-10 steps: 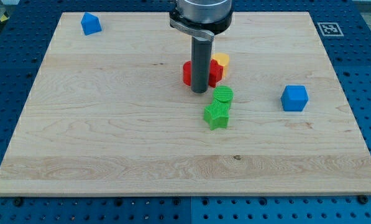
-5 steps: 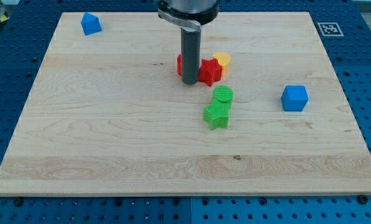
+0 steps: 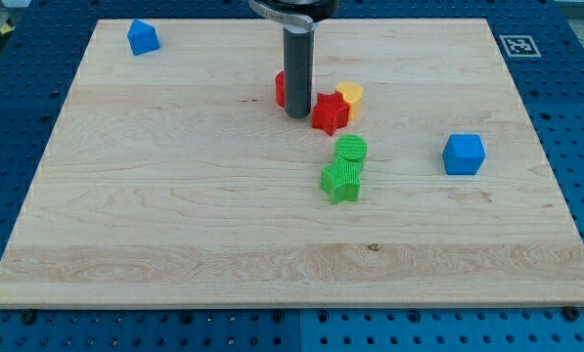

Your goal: Place the red circle at the top of the red star

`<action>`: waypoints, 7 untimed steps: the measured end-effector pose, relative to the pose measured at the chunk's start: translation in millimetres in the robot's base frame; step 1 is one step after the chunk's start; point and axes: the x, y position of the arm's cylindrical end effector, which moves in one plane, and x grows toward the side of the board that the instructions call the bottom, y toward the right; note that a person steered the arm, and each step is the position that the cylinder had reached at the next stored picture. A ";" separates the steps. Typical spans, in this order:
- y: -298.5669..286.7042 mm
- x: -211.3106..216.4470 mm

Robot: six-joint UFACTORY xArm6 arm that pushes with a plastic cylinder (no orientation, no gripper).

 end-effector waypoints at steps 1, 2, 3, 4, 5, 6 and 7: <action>-6.6 0.0; -7.9 0.0; -13.0 -2.5; -38.4 -11.9; -43.3 -13.1; -46.0 -14.0; -55.2 -22.1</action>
